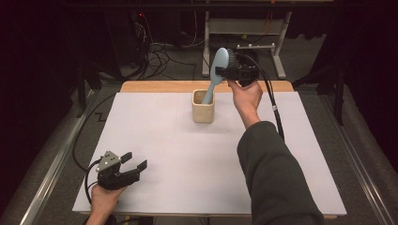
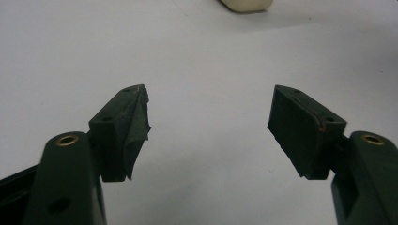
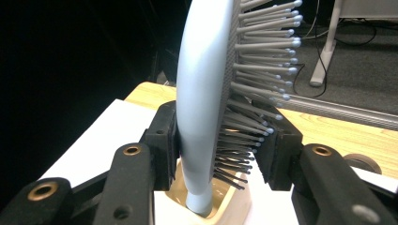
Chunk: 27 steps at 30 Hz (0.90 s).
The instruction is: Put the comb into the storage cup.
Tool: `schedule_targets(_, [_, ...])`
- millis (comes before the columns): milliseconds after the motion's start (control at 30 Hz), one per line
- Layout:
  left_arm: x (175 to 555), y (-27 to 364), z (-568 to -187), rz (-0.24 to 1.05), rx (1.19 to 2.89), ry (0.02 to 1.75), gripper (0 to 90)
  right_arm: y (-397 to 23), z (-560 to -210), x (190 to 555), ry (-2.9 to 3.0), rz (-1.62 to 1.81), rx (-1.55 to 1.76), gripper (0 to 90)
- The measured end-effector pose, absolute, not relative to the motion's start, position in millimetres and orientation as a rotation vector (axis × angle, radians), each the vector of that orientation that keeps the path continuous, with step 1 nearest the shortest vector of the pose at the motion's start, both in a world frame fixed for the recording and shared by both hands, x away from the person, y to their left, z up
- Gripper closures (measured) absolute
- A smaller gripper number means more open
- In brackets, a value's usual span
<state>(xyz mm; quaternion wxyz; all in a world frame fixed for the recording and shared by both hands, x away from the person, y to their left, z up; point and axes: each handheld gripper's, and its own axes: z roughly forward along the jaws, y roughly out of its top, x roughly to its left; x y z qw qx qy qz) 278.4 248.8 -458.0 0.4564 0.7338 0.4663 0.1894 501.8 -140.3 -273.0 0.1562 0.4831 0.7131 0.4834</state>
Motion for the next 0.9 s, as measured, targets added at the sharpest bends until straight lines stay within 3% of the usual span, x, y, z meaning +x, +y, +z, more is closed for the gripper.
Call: schedule_targets(900, [278.5,248.6,-458.1,0.467,1.813,1.148,30.2,-135.5,-289.3,502.6,2.076,1.347,1.384,55.8])
